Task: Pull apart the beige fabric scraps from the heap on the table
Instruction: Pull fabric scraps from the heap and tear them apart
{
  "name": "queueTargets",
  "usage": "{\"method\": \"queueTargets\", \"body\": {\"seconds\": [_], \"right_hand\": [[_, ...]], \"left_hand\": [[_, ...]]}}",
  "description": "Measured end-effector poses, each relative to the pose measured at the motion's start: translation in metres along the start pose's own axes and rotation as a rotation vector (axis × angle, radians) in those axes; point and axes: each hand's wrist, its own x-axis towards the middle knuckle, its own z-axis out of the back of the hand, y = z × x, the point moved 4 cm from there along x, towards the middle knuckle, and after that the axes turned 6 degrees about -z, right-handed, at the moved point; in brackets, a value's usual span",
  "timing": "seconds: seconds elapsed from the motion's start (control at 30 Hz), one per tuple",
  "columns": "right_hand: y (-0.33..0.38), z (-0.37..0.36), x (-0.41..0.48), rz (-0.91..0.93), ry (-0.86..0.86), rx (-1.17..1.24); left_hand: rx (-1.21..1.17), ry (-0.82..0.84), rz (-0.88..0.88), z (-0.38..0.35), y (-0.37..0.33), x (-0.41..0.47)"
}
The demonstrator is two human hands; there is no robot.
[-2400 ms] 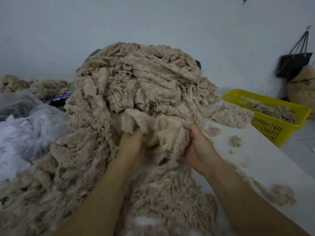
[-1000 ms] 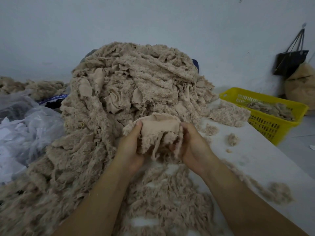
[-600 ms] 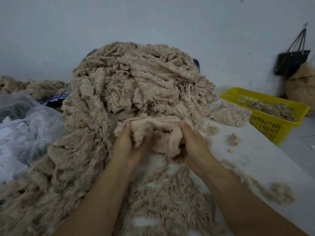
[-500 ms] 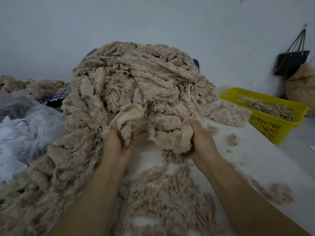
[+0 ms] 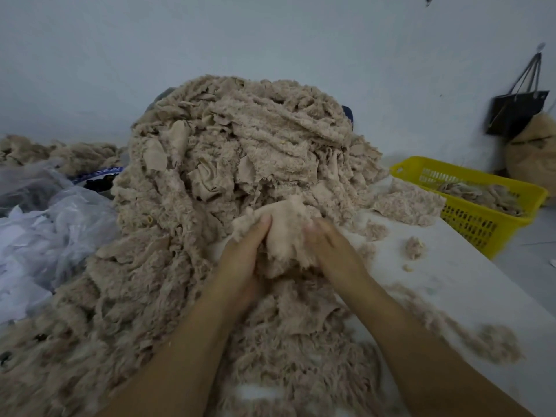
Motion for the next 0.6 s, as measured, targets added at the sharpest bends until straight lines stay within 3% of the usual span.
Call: {"method": "queueTargets", "body": {"seconds": [0.1, 0.17, 0.23, 0.27, 0.37, 0.4, 0.5, 0.6], "right_hand": [[-0.006, -0.017, -0.003, -0.007, 0.262, 0.153], [-0.01, -0.016, -0.003, -0.024, 0.259, 0.22], [-0.004, -0.001, 0.001, -0.025, 0.101, 0.307], [-0.002, 0.014, 0.004, -0.014, -0.06, 0.445], [-0.008, 0.066, 0.009, 0.002, -0.5, 1.092], [-0.014, 0.072, 0.01, -0.029, -0.554, 1.14], [-0.024, 0.051, 0.01, -0.225, -0.444, 0.726], [-0.019, 0.02, 0.01, -0.105, -0.176, 0.031]], "left_hand": [[0.081, 0.103, -0.031, -0.005, 0.005, -0.001], [0.113, 0.176, -0.059, -0.005, 0.006, 0.0], [0.222, 0.179, -0.129, 0.0, 0.001, 0.002], [0.367, 0.128, -0.173, 0.005, -0.001, 0.004], [1.023, -0.04, -0.278, 0.022, -0.004, 0.01], [1.238, -0.028, -0.26, 0.026, -0.001, 0.012], [1.575, 0.059, -0.092, 0.03, 0.009, 0.017], [1.692, 0.119, -0.107, 0.029, 0.013, 0.019]]}}
